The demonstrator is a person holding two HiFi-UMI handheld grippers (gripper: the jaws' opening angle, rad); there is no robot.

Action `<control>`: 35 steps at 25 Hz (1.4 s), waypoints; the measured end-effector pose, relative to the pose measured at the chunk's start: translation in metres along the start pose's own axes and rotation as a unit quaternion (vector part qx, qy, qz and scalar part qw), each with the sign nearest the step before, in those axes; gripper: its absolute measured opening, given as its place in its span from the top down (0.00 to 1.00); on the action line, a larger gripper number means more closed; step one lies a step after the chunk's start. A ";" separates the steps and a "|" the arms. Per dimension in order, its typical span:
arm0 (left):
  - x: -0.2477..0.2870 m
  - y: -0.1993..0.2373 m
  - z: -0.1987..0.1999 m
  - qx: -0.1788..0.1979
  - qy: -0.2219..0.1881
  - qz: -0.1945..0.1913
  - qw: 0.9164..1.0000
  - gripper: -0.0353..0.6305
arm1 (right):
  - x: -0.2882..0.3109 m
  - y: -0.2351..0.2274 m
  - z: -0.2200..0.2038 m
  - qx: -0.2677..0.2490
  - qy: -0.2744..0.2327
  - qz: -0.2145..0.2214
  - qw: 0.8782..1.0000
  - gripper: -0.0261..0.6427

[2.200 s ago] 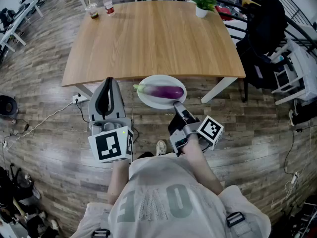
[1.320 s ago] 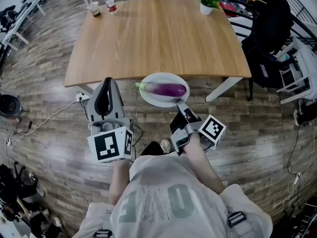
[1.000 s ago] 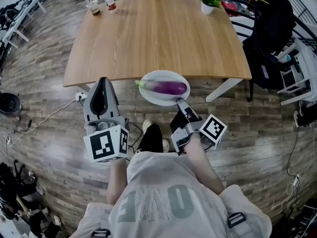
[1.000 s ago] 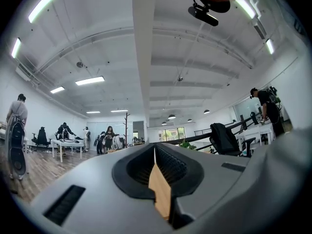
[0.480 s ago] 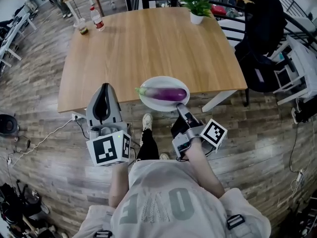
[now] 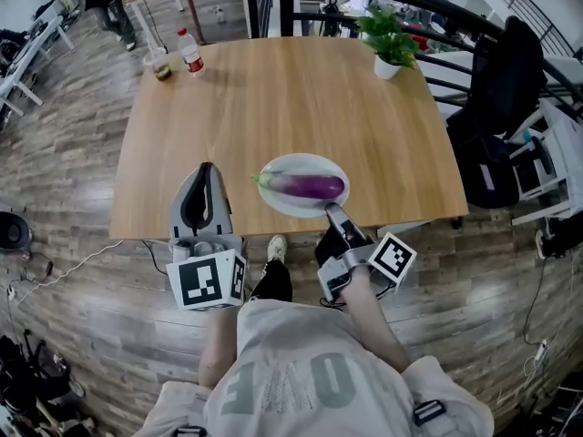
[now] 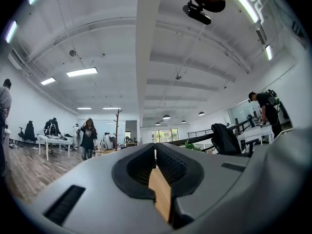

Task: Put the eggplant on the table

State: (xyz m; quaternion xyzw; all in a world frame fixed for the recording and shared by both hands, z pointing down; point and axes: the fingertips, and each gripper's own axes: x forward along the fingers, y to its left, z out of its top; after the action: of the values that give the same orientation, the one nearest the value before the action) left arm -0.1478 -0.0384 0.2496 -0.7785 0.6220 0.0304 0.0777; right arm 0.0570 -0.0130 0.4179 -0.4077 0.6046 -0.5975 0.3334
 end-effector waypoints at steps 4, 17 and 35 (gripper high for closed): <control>0.047 0.017 -0.007 -0.005 0.006 -0.010 1.000 0.93 | 0.051 0.011 0.008 -0.002 0.006 -0.004 1.000 0.92; 0.182 0.035 -0.014 -0.026 -0.023 -0.066 0.997 0.93 | 0.156 0.023 0.063 -0.010 -0.017 -0.014 1.000 0.92; 0.221 0.018 -0.036 -0.007 0.016 -0.023 1.000 0.93 | 0.188 -0.017 0.083 -0.008 0.058 -0.032 0.998 0.92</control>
State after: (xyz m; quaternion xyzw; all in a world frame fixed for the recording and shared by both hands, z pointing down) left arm -0.1171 -0.2611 0.2523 -0.7938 0.6045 0.0208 0.0631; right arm 0.0490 -0.2171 0.4455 -0.3944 0.6144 -0.6256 0.2748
